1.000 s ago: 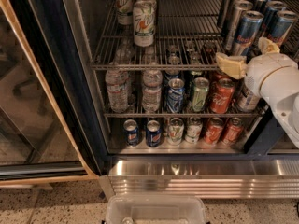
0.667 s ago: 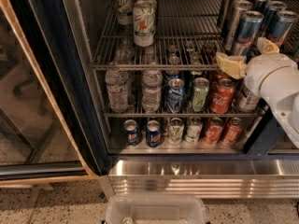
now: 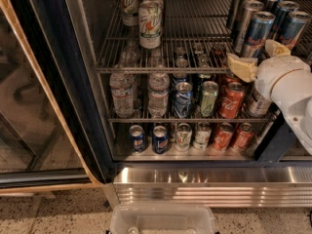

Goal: Pick redbull can from top shelf of fridge

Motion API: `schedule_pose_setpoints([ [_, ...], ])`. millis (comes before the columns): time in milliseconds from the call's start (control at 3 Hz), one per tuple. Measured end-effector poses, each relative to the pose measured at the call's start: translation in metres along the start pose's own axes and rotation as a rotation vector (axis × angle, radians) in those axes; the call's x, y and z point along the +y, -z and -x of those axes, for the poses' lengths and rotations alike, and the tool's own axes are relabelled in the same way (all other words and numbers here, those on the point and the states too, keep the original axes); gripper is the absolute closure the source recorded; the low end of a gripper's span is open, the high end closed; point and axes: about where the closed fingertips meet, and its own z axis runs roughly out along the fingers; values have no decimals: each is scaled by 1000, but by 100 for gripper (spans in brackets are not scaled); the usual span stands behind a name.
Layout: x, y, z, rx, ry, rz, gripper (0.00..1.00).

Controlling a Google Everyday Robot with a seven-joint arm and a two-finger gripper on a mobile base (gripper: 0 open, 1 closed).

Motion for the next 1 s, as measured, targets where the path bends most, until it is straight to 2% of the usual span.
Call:
schedule_pose_setpoints([
  [1000, -8, -3, 7, -23, -2, -35, 39],
])
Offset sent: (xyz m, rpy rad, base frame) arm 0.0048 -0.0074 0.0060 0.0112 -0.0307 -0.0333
